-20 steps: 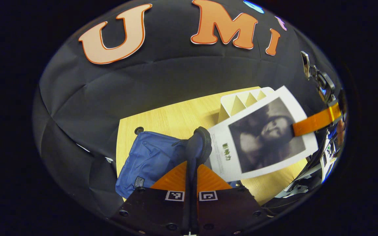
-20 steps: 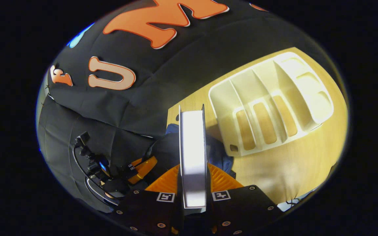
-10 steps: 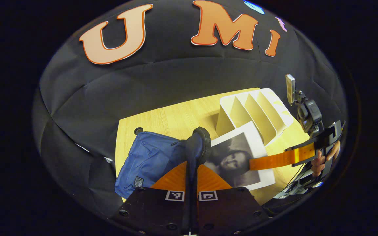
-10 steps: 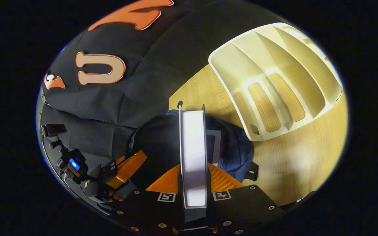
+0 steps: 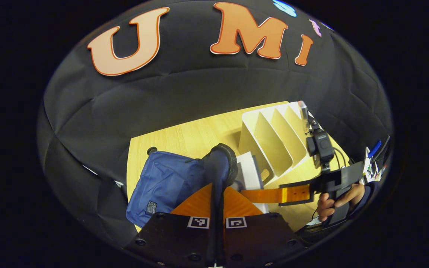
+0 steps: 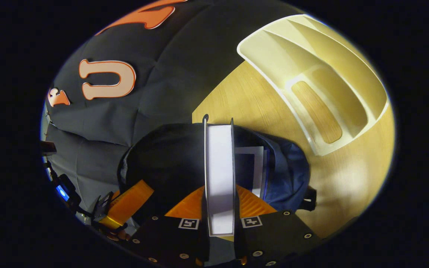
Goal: Open the schoolbag, grab two books from the bookshelf and put them into the schoolbag.
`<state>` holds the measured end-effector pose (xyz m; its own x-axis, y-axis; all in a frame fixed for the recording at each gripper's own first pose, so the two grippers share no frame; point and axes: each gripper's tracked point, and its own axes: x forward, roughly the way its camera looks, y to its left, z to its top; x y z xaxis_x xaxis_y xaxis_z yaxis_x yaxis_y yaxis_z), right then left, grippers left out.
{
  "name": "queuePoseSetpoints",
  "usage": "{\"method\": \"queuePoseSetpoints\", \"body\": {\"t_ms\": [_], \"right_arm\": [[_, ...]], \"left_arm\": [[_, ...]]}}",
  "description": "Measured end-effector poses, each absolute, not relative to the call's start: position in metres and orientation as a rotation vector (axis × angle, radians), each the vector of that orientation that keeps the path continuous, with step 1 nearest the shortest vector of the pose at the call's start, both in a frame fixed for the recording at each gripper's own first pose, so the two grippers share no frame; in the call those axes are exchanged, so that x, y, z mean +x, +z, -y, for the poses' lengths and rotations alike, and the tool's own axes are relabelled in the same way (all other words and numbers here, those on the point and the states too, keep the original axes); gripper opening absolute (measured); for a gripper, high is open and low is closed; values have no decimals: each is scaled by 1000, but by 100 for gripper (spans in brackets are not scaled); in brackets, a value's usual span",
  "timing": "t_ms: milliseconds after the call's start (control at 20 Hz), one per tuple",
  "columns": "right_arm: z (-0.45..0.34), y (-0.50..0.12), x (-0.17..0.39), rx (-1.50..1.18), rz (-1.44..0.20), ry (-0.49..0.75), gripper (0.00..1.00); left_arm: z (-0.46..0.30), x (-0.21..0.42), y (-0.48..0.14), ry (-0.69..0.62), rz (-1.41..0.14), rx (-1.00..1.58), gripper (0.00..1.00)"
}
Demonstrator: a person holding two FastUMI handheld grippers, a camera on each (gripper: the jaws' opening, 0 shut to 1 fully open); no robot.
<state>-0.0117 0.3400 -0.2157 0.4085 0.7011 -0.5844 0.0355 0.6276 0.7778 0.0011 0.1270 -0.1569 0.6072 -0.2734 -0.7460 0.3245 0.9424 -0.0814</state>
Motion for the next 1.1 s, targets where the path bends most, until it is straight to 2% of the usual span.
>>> {"method": "queuePoseSetpoints", "body": {"t_ms": [350, 400, 450, 500, 600, 700, 800, 850, 950, 1100], "right_arm": [[-383, -242, 0, 832, -1050, 514, 27], [-391, -246, 1, 836, -1049, 513, 17], [-396, -251, 4, 837, -1046, 513, 28], [-403, -257, 5, 828, -1056, 505, 28], [-398, -285, -2, 666, -1149, 422, 36], [-382, -288, -4, 505, -1107, 431, 41], [-377, -274, 0, 464, -1078, 420, 82], [-369, -269, 3, 449, -1072, 404, 91], [-348, -258, 14, 407, -1022, 363, 98], [-309, -236, 26, 340, -952, 298, 97]], "left_arm": [[-117, -8, -151, -376, -850, 83, 2], [-116, -7, -150, -375, -848, 87, 2], [-117, -8, -148, -374, -848, 90, 2], [-118, -9, -149, -373, -846, 94, 2], [-127, -9, -152, -358, -855, 92, 2], [-129, -9, -156, -351, -862, 71, 2], [-129, -9, -156, -345, -857, 68, 2], [-129, -8, -155, -342, -858, 72, 2], [-128, -7, -155, -342, -856, 70, 2], [-126, -9, -161, -346, -864, 66, 2]]}}
